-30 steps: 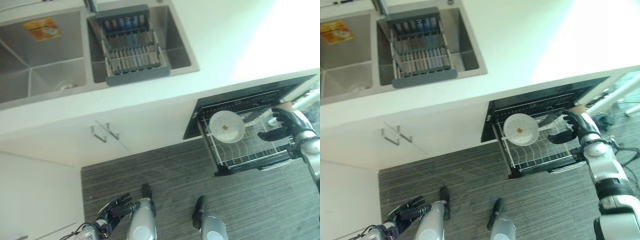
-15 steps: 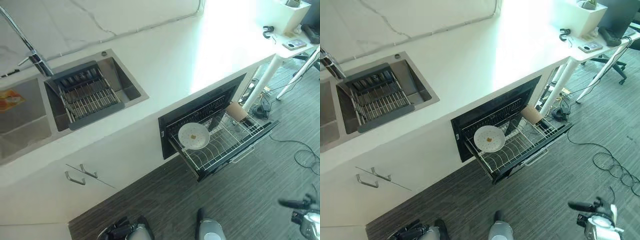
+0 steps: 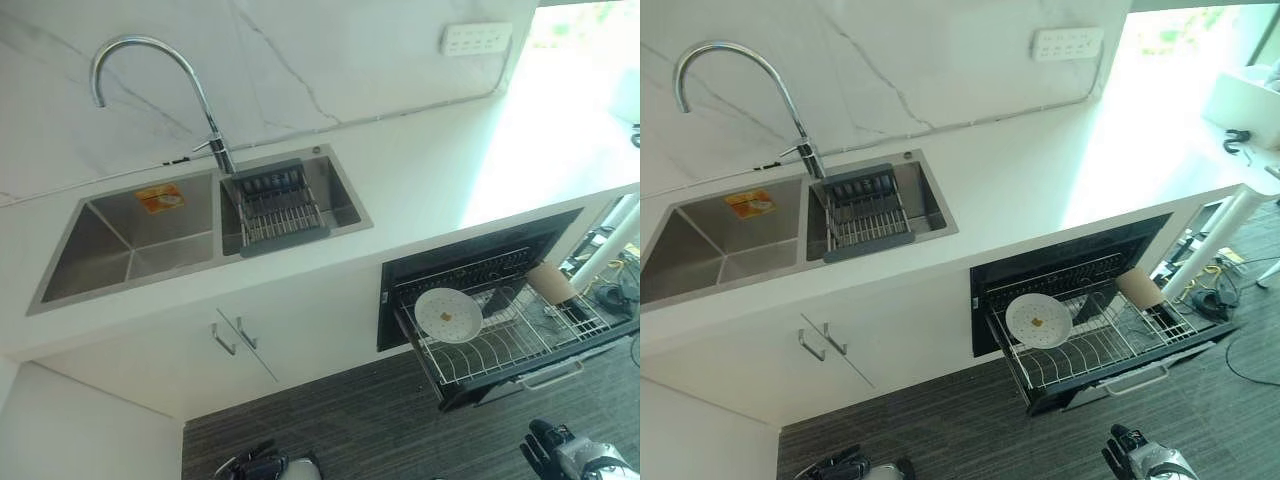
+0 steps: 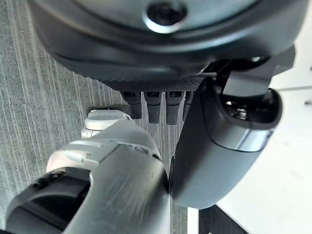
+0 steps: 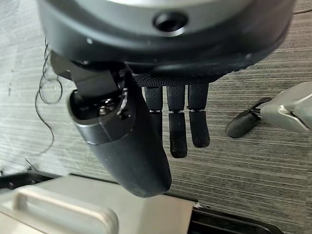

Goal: Place the dishes in the dishwasher.

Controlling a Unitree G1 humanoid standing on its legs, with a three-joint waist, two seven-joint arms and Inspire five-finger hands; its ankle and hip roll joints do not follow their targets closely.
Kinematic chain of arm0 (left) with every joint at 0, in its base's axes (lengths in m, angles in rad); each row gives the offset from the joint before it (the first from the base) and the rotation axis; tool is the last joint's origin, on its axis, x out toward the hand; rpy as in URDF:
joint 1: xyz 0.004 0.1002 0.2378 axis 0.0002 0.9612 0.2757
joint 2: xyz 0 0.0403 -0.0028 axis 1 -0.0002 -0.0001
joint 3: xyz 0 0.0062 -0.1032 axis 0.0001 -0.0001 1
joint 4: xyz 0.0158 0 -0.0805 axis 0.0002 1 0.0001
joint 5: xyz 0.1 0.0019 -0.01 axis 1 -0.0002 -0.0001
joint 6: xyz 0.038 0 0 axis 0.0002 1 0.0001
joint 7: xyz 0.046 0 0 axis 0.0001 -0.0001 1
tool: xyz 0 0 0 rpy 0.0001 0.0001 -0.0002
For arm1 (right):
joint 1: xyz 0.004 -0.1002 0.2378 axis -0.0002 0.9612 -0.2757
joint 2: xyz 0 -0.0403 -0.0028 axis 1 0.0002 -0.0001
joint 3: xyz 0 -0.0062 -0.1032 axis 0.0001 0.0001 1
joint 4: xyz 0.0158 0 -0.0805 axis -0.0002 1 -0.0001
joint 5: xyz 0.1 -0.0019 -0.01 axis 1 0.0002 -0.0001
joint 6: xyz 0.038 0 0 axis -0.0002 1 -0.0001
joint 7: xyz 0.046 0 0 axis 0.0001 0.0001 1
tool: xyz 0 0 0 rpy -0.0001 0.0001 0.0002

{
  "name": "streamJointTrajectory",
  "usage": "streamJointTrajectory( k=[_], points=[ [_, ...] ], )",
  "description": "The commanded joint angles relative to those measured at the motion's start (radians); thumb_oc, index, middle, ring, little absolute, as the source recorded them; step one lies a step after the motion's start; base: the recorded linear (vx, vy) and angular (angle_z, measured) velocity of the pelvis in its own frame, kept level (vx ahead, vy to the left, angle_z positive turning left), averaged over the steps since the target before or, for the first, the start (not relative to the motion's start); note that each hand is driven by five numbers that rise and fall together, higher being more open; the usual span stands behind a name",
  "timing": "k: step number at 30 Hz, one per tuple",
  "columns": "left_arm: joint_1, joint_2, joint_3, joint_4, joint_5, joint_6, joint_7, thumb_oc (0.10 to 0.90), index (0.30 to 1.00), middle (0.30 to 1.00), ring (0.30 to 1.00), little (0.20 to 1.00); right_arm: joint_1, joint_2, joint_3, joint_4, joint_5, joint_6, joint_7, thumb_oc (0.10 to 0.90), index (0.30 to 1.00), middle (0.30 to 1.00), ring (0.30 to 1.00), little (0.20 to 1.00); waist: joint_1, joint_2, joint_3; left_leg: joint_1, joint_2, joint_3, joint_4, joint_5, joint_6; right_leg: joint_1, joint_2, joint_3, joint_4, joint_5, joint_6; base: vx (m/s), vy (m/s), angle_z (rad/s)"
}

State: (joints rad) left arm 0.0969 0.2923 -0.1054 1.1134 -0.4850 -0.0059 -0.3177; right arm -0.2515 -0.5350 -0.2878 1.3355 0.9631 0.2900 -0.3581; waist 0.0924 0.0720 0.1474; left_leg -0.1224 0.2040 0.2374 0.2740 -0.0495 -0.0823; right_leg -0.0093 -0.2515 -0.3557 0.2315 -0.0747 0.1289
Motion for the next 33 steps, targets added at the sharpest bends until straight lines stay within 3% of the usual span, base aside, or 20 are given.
streamJointTrajectory(
  k=[1, 6, 7, 16, 23, 27, 30, 33],
  points=[
    [0.021, 0.033, -0.023, 0.034, 0.046, 0.009, 0.0, 0.8, 0.9, 0.9, 0.9, 0.9, -0.058, -0.039, -0.021, -0.016, 0.044, -0.016, -0.029, 0.4, 0.3, 0.3, 0.3, 0.3, 0.019, 0.003, 0.064, 0.054, 0.008, -0.028, 0.026, -0.13, -0.01, -0.032, -0.004, -0.023, 0.069, -0.086, 0.009, 0.04, -0.029, 0.51],
    [0.005, 0.042, -0.046, -0.025, 0.018, 0.036, 0.028, 0.8, 0.9, 0.9, 0.9, 0.9, -0.19, -0.073, 0.011, -0.042, 0.198, -0.043, -0.057, 0.4, 0.3, 0.3, 0.3, 0.3, 0.098, 0.027, 0.106, -0.013, -0.044, -0.1, 0.026, -0.122, 0.006, -0.056, -0.044, -0.071, 0.069, -0.055, 0.029, -0.03, 0.015, 0.7],
    [0.005, 0.042, -0.047, -0.027, 0.02, 0.038, 0.027, 0.8, 0.9, 0.9, 0.9, 0.9, -0.193, -0.076, 0.011, -0.041, 0.202, -0.044, -0.057, 0.4, 0.3, 0.3, 0.3, 0.3, 0.098, 0.028, 0.107, -0.014, -0.045, -0.102, 0.026, -0.122, 0.006, -0.056, -0.045, -0.073, 0.069, -0.054, 0.03, -0.03, 0.033, 0.52],
    [0.02, 0.081, -0.072, -0.097, -0.01, 0.043, 0.019, 0.8, 0.9, 0.9, 0.9, 0.9, -0.441, -0.261, 0.041, -0.036, 0.338, -0.087, -0.108, 0.4, 0.3, 0.3, 0.3, 0.3, 0.204, 0.057, 0.156, -0.068, -0.108, -0.186, 0.026, -0.134, 0.012, -0.048, -0.09, -0.132, 0.069, -0.051, 0.057, 0.02, 0.042, 0.35],
    [0.017, 0.101, -0.094, -0.162, -0.068, 0.064, 0.064, 0.8, 0.9, 0.9, 0.9, 0.9, -0.65, -0.361, 0.141, -0.061, 0.294, -0.122, -0.165, 0.4, 0.3, 0.3, 0.3, 0.3, 0.252, 0.062, 0.182, -0.118, -0.137, -0.224, 0.026, -0.123, 0.018, -0.062, -0.111, -0.156, 0.069, -0.039, 0.058, 0.06, 0.023, 0.19],
    [0.024, 0.113, -0.09, -0.206, -0.105, 0.083, 0.108, 0.8, 0.9, 0.9, 0.9, 0.9, -0.805, -0.429, 0.228, -0.086, 0.219, -0.187, -0.189, 0.4, 0.3, 0.3, 0.3, 0.3, 0.269, 0.06, 0.198, -0.153, -0.15, -0.237, 0.026, -0.115, 0.022, -0.081, -0.118, -0.155, 0.069, -0.03, 0.061, 0.08, -0.003, 0.13],
    [0.034, 0.126, -0.083, -0.225, -0.124, 0.089, 0.12, 0.8, 0.9, 0.9, 0.9, 0.9, -0.906, -0.48, 0.294, -0.096, 0.196, -0.204, -0.167, 0.4, 0.3, 0.3, 0.3, 0.3, 0.275, 0.059, 0.209, -0.178, -0.153, -0.237, 0.026, -0.109, 0.025, -0.098, -0.12, -0.153, 0.069, -0.026, 0.064, 0.03, -0.011, 0.07],
    [0.032, 0.134, -0.072, -0.223, -0.146, 0.08, 0.118, 0.8, 0.9, 0.9, 0.9, 0.9, -0.974, -0.491, 0.336, -0.122, 0.187, -0.268, -0.103, 0.4, 0.3, 0.3, 0.3, 0.3, 0.272, 0.055, 0.21, -0.194, -0.149, -0.225, 0.026, -0.107, 0.024, -0.111, -0.121, -0.149, 0.069, -0.024, 0.069, 0.0, 0.004, -0.02]
  ],
)
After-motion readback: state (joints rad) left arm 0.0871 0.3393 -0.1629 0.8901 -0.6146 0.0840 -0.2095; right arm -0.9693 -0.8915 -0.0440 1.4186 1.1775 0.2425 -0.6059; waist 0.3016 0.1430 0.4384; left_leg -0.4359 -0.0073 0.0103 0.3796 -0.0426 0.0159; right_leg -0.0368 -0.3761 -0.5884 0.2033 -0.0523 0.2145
